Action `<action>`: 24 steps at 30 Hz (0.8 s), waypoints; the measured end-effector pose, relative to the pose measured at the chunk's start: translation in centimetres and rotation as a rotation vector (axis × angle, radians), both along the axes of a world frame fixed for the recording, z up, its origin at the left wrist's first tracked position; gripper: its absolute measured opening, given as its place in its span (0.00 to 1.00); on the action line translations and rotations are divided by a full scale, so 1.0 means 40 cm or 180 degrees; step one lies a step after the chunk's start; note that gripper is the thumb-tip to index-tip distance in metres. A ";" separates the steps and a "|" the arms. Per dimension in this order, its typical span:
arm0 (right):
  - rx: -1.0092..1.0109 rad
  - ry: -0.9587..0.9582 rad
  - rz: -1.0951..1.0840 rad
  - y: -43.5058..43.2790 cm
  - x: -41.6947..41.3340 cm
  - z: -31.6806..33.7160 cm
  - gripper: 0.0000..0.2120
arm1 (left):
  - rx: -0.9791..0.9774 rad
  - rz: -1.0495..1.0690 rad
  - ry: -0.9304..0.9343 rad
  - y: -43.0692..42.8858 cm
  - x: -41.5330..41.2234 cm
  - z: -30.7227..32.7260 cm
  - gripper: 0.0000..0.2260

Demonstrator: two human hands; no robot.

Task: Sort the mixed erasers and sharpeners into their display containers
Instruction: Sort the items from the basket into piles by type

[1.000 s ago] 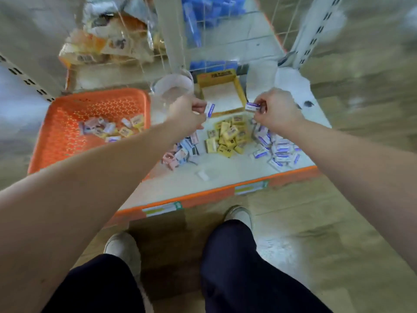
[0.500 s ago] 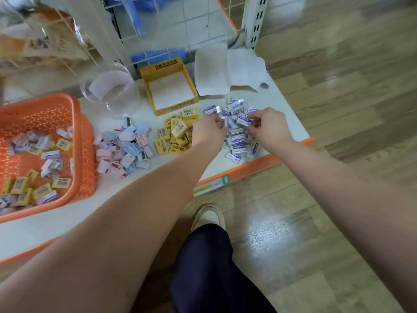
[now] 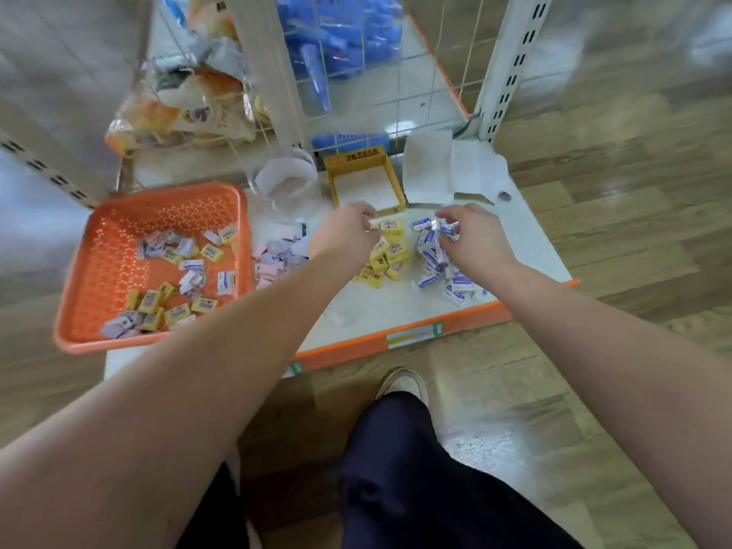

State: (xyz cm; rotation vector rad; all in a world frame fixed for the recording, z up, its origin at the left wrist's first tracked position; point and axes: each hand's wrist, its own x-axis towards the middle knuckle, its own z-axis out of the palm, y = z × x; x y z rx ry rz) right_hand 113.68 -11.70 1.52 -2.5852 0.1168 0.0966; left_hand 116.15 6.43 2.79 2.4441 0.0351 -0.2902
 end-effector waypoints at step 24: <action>-0.0438 0.0158 0.2035 0.720 0.079 0.006 0.16 | 0.0742 0.0529 0.0817 0.743 -0.083 -0.034 0.16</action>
